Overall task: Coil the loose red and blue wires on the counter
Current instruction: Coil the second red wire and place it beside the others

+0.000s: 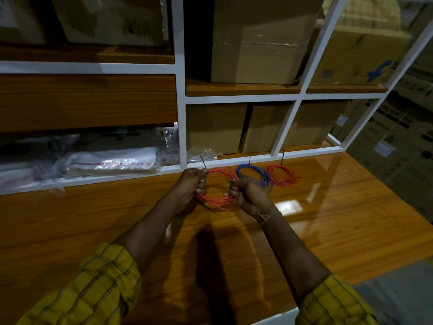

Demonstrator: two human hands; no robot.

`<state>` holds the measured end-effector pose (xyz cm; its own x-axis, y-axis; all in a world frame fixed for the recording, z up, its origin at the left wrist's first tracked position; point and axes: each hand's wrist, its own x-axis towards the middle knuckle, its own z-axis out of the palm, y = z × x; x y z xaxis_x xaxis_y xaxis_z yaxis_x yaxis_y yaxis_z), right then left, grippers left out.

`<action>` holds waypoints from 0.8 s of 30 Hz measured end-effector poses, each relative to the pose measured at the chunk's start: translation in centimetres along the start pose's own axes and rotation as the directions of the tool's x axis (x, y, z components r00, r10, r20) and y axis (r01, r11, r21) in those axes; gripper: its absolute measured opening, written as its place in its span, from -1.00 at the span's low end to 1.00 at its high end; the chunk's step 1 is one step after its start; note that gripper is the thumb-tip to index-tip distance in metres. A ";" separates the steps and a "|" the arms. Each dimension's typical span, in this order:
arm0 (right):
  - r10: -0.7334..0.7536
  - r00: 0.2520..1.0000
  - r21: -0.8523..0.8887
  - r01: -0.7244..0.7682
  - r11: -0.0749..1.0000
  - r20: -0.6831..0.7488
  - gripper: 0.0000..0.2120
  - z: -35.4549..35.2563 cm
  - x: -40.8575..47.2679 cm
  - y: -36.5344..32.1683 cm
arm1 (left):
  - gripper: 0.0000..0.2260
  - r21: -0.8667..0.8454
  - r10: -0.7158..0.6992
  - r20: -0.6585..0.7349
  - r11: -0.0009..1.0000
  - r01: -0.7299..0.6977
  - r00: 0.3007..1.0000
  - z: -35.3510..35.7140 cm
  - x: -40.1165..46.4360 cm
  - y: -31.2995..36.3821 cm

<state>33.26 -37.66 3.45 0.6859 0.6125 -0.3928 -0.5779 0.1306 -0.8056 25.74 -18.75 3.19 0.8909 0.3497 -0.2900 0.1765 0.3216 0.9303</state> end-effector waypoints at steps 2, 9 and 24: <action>0.015 0.998 -0.007 -0.015 1.000 -0.059 -0.76 -0.4 0.7 1.0 | -0.88 -0.023 -0.066 -0.031 0.998 0.065 0.997 -0.3 0.4 -1.1; -0.141 0.945 -0.373 0.021 0.928 -0.296 -0.74 -0.4 2.1 2.5 | -0.88 0.209 -0.025 -0.072 0.977 0.039 0.997 -1.8 3.5 -3.8; -0.547 0.833 -0.962 0.211 0.174 0.084 -0.74 -4.3 6.8 8.1 | -0.66 0.874 0.367 0.131 0.396 -0.282 0.921 -2.7 3.9 -9.2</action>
<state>35.15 -35.74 -7.66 0.8503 0.5042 0.1510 0.4698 -0.5978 -0.6495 26.40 -17.94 -7.11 0.9399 0.3253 0.1038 0.1849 -0.7404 0.6463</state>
